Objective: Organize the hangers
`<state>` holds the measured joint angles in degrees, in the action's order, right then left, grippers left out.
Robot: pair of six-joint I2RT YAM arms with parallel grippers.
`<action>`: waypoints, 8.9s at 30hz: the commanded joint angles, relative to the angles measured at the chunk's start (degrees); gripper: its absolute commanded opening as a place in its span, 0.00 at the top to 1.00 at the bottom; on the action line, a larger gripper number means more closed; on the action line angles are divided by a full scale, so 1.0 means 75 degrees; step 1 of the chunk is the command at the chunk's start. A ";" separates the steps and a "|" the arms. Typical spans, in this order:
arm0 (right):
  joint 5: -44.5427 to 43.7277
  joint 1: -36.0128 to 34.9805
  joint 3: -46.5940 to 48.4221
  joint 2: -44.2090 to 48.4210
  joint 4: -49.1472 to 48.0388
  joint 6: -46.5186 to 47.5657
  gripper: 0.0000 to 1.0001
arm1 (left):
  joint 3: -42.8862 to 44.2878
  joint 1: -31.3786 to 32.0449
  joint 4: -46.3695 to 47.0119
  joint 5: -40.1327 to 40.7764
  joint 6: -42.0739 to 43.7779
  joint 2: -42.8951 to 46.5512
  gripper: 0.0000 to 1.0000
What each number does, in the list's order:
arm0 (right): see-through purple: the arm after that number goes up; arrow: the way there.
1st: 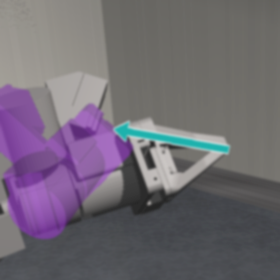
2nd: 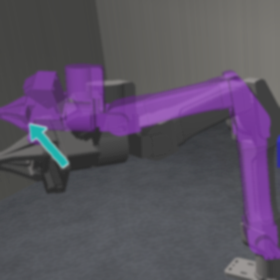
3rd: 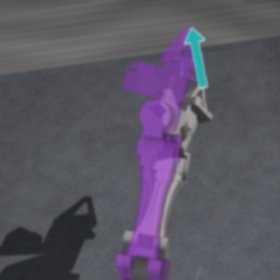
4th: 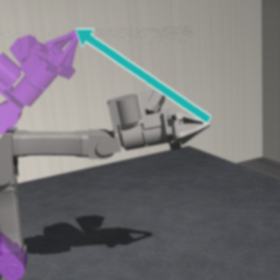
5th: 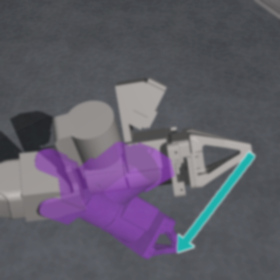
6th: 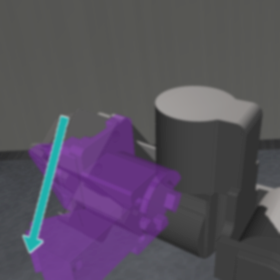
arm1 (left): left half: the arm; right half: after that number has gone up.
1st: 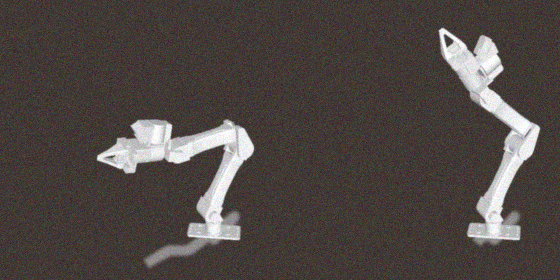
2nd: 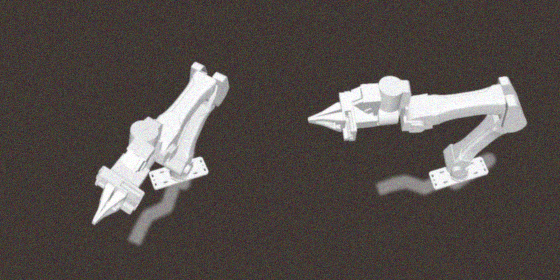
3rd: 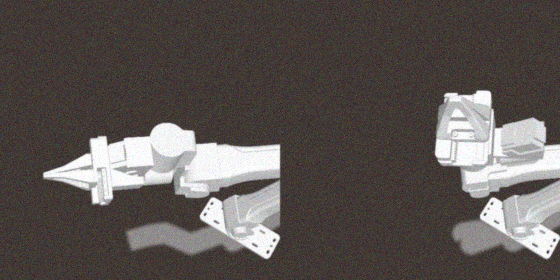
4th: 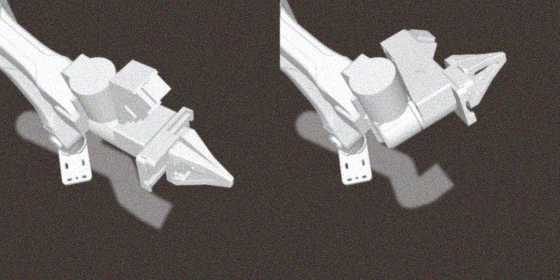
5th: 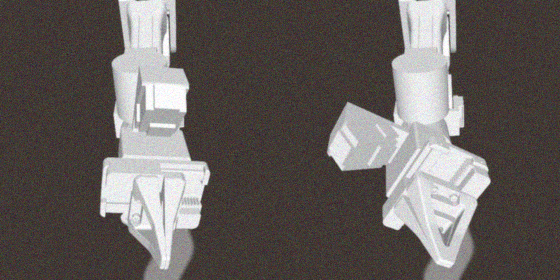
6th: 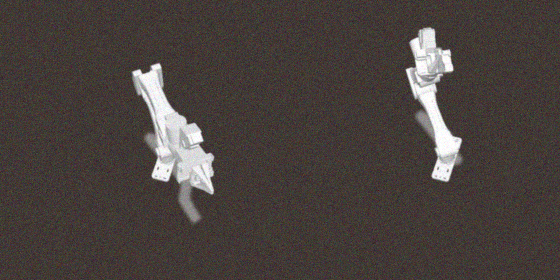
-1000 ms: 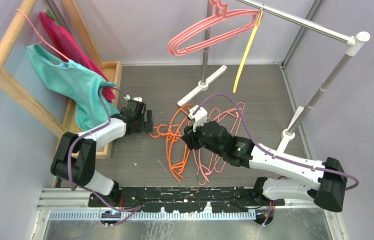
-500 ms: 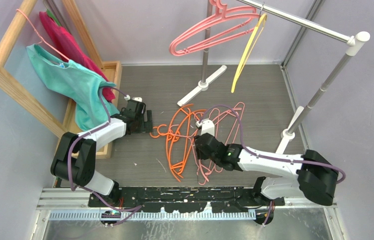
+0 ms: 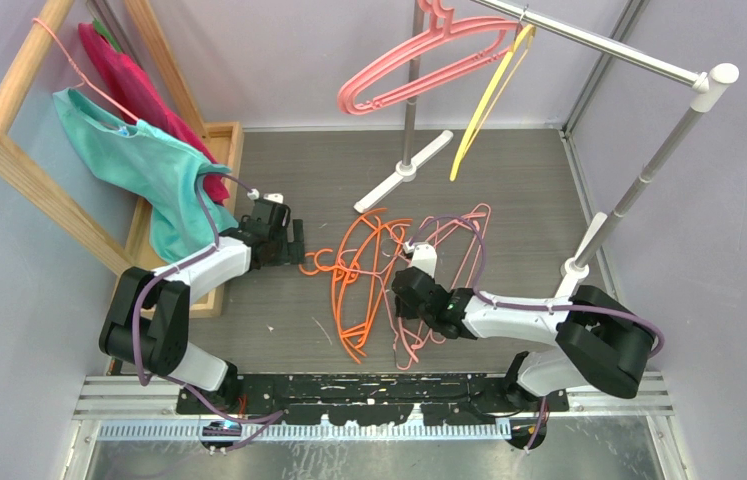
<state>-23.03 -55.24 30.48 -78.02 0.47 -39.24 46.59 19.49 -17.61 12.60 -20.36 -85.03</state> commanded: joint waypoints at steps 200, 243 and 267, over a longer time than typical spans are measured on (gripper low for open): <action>-0.0737 0.4126 0.4611 0.2918 -0.1627 0.0491 0.32 | 0.0006 0.0016 0.0250 -0.0315 -0.0028 0.0043 0.02; 0.1200 0.1766 0.1191 0.0922 0.1673 0.2096 0.62 | 0.0143 0.0015 0.0068 -0.0243 -0.0045 -0.0131 0.02; 0.0647 0.1793 0.0144 0.0500 0.1122 0.1518 0.89 | 0.0066 0.0019 0.0082 -0.0240 -0.0052 -0.0026 0.02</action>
<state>-16.95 -41.93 32.21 -76.53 10.61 -26.92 45.98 19.51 -17.61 10.48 -20.36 -86.56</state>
